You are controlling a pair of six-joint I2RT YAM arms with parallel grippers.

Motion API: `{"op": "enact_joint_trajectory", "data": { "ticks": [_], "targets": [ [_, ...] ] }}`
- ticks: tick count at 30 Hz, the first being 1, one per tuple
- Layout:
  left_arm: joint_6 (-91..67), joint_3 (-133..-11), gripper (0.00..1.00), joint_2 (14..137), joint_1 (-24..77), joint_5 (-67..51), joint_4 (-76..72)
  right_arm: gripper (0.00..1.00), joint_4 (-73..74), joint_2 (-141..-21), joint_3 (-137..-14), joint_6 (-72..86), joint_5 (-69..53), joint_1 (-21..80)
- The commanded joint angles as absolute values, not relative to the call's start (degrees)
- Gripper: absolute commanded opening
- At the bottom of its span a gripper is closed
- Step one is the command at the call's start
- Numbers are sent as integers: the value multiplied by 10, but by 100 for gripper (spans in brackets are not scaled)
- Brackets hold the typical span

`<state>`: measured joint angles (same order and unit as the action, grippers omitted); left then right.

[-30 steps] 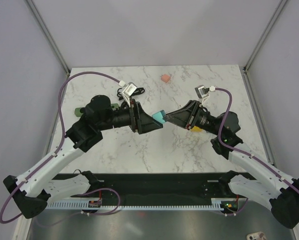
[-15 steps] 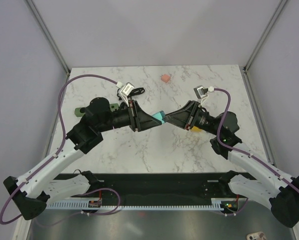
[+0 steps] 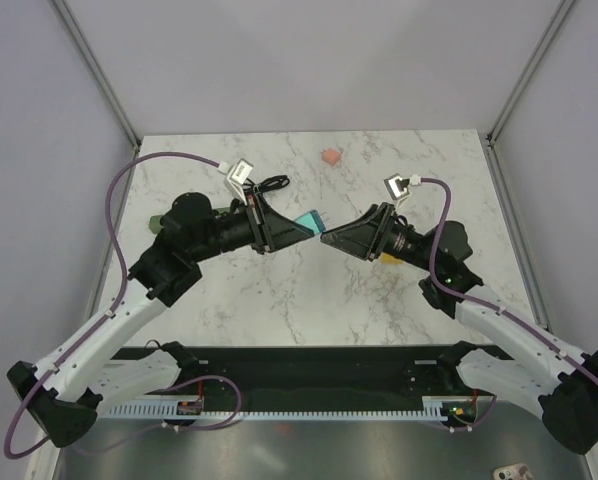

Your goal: Insert the plug

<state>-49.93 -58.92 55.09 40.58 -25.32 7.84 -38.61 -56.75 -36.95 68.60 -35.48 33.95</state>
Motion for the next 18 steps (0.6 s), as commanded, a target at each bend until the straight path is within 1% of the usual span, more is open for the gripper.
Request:
{"op": "enact_joint_trajectory", "data": {
  "ticks": [1, 2, 3, 5, 6, 9, 12, 13, 15, 17, 18],
  "targets": [
    [-526, -614, 2, 541, 350, -209, 140, 98, -265, -520, -405, 624, -313, 340],
    [-528, -620, 2, 542, 333, -194, 162, 98, -212, -510, -410, 614, -297, 340],
    [-529, -624, 2, 544, 298, -183, 181, 98, -191, -499, -413, 601, -287, 340],
    [-519, -637, 2, 557, 259, -164, 236, 98, -133, -475, -421, 591, -269, 340],
    [-514, -643, 2, 563, 221, -157, 256, 98, -116, -467, -422, 578, -253, 340],
    [-520, -665, 2, 588, 163, -83, 318, 98, -54, -450, -426, 556, -225, 340],
    [-540, -709, 2, 620, 149, -2, 385, 98, -10, -446, -428, 525, -207, 338],
    [-544, -745, 2, 630, 146, 63, 409, 98, -2, -448, -428, 514, -200, 340],
    [-554, -809, 2, 675, 142, 148, 482, 98, 20, -453, -428, 508, -194, 340],
    [-565, -853, 2, 726, 134, 185, 532, 98, 28, -460, -425, 500, -198, 340],
    [-576, -893, 2, 744, 121, 205, 580, 98, 27, -462, -424, 497, -199, 340]
  ]
}}
